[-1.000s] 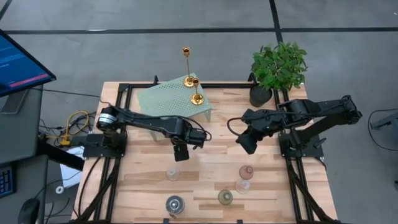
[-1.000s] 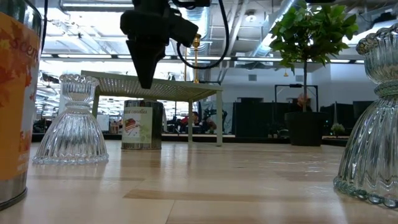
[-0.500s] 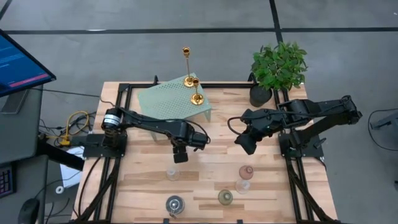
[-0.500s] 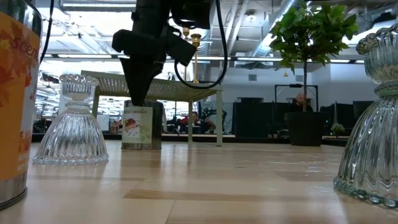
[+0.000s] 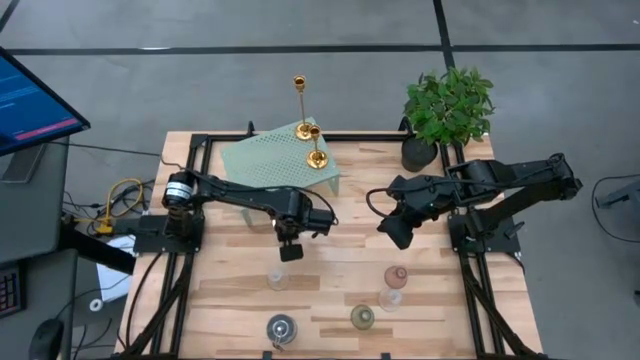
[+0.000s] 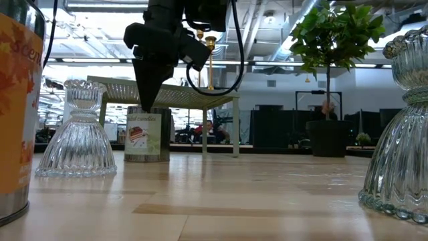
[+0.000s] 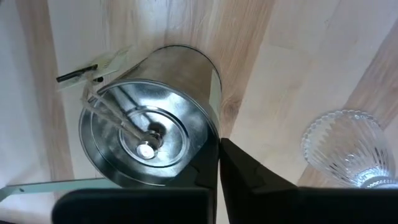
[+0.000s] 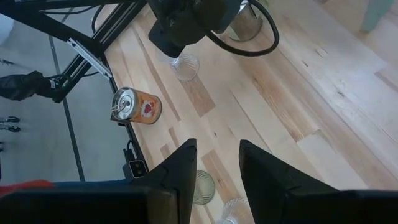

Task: Pick & Place candle stick holders
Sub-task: Put the green scented candle on the shelf

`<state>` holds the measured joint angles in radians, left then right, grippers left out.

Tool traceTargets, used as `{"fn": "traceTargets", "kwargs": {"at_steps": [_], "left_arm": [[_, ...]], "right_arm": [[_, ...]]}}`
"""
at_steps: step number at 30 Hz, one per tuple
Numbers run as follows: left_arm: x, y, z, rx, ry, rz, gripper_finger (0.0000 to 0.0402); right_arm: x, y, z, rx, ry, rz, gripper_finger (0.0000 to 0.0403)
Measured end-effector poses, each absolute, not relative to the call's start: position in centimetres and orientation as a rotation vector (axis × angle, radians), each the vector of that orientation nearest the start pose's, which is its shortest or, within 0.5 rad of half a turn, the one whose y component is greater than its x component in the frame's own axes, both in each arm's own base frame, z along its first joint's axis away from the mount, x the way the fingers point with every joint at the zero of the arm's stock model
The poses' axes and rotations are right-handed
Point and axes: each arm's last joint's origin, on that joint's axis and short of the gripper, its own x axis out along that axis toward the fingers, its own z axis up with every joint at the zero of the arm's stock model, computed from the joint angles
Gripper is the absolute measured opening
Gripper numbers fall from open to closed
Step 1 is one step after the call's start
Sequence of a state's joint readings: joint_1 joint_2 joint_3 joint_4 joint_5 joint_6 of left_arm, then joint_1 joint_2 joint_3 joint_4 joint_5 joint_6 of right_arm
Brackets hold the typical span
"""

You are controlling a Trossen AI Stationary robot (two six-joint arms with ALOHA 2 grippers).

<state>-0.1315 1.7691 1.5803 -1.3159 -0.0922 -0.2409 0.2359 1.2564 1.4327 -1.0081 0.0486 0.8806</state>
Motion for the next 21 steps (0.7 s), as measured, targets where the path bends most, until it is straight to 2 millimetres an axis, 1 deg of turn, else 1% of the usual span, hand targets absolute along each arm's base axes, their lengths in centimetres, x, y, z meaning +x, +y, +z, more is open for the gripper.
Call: {"fn": "traceTargets", "kwargs": {"at_steps": [3,6,11,15,21], "left_arm": [[32.7,-4.6,28.0,-0.013,1.484,0.143,0.0004],[32.6,-5.3,28.7,-0.005,1.467,0.120,0.0003],[32.1,-6.2,31.4,0.001,1.437,0.099,0.0003],[31.8,-6.2,33.1,-0.009,1.424,0.101,0.0002],[31.3,-6.3,35.8,-0.070,1.398,0.087,0.0002]], "right_arm": [[22.8,5.3,38.5,0.699,0.838,-0.196,0.0111],[22.8,5.3,38.5,0.678,0.836,-0.191,0.0111],[22.8,5.2,38.5,0.634,0.825,-0.191,0.0111],[22.8,5.2,38.5,0.601,0.826,-0.177,0.0111],[22.9,5.2,38.6,0.576,0.822,-0.163,0.0111]]}}
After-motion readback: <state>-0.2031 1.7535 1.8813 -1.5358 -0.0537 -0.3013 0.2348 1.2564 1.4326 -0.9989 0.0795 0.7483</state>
